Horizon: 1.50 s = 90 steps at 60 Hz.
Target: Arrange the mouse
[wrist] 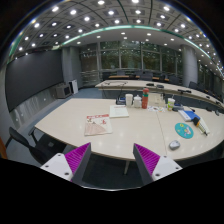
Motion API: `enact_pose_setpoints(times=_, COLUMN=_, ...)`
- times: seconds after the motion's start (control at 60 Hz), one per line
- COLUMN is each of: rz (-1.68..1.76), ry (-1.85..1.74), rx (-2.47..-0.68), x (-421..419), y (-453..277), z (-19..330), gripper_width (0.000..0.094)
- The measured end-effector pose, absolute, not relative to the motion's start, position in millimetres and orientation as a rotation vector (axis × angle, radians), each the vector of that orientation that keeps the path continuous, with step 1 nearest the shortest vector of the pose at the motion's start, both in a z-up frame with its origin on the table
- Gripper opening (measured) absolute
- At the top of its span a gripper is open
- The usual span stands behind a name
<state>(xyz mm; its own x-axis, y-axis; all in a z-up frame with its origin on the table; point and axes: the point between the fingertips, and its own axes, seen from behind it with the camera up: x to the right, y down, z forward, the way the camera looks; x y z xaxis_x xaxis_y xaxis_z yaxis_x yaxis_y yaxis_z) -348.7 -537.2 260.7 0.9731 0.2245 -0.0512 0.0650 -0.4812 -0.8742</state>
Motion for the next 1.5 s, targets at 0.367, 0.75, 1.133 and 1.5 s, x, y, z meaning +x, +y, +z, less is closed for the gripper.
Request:
enact_pose_setpoints(times=0.367, rz=-0.021, ry=-0.027, rx=-2.195, x=-227.0, y=-520.1, z=138.7, gripper_width=0.086)
enact_pose_setpoints(times=0.75, rz=-0.152, ry=0.112, rx=-2.187, x=-56.2, y=-420.6, z=55.5, gripper_width=0.0858)
enact_pose_setpoints(times=1.133, rz=-0.015, ry=0.141, rx=-2.238, x=-0.2, y=-312.9, z=-9.8, gripper_width=0.0851)
enact_pose_setpoints(times=1.5, rz=-0.013, ry=0.084, rx=-2.234, x=5.2, y=-251.0, z=-11.3, gripper_width=0.0689)
